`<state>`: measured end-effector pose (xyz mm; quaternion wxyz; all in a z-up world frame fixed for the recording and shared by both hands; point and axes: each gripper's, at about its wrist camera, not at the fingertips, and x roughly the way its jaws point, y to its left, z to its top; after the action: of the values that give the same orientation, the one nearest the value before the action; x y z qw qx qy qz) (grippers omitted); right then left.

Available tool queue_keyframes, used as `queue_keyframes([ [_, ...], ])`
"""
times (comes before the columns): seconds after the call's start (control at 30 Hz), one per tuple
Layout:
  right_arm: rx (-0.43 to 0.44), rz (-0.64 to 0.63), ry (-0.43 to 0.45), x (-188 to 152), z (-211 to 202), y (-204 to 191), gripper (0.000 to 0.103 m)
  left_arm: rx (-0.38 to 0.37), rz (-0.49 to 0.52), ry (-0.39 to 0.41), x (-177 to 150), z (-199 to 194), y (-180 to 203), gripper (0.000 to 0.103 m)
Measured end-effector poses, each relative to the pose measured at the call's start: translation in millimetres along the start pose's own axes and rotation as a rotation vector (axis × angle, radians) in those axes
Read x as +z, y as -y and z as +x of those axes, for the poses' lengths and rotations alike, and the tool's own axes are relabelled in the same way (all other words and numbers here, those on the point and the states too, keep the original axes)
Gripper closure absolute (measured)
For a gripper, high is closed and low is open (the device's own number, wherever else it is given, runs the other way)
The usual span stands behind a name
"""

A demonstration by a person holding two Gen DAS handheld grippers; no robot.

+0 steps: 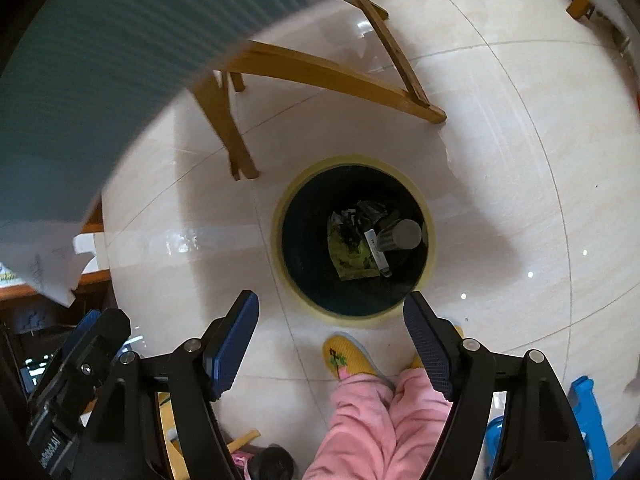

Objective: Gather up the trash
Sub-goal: 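Raise both tools back over the table toward the red box and packet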

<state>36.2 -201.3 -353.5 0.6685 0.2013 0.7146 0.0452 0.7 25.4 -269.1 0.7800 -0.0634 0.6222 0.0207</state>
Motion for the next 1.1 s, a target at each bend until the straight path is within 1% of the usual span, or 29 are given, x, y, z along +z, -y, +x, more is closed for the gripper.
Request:
queue_keyframes([
  [0.07,0.007,-0.012,0.008,-5.6,-21.6,-8.0,0.027,-0.004,-0.009,0.009,0.7,-20.3,-2.9,0.017],
  [0.2,0.027,-0.045,0.027,-18.4,-70.9,-24.6,0.027,-0.008,-0.023,0.040,3.1,-73.0,-1.6,0.017],
  [0.37,0.067,-0.113,0.063,-33.5,-144.5,-48.5,0.027,-0.010,-0.026,0.086,4.9,-141.9,-1.0,0.017],
  [0.5,0.093,-0.168,0.107,-38.0,-198.6,-64.3,0.027,-0.004,-0.010,0.149,12.5,-195.6,4.2,0.017],
  [0.6,0.107,-0.214,0.157,-36.9,-239.0,-74.9,0.027,0.001,-0.001,0.210,24.8,-236.4,10.6,0.017],
  [0.8,0.131,-0.278,0.267,-29.0,-302.4,-86.1,0.027,-0.015,-0.029,0.317,50.7,-302.7,15.1,0.017],
  [0.87,0.135,-0.294,0.303,-24.5,-321.6,-88.7,0.027,-0.028,-0.049,0.343,57.5,-319.2,16.3,0.017],
  [1.1,0.152,-0.324,0.387,-0.2,-370.0,-89.7,0.027,-0.054,-0.116,0.392,81.2,-351.0,13.1,0.017],
])
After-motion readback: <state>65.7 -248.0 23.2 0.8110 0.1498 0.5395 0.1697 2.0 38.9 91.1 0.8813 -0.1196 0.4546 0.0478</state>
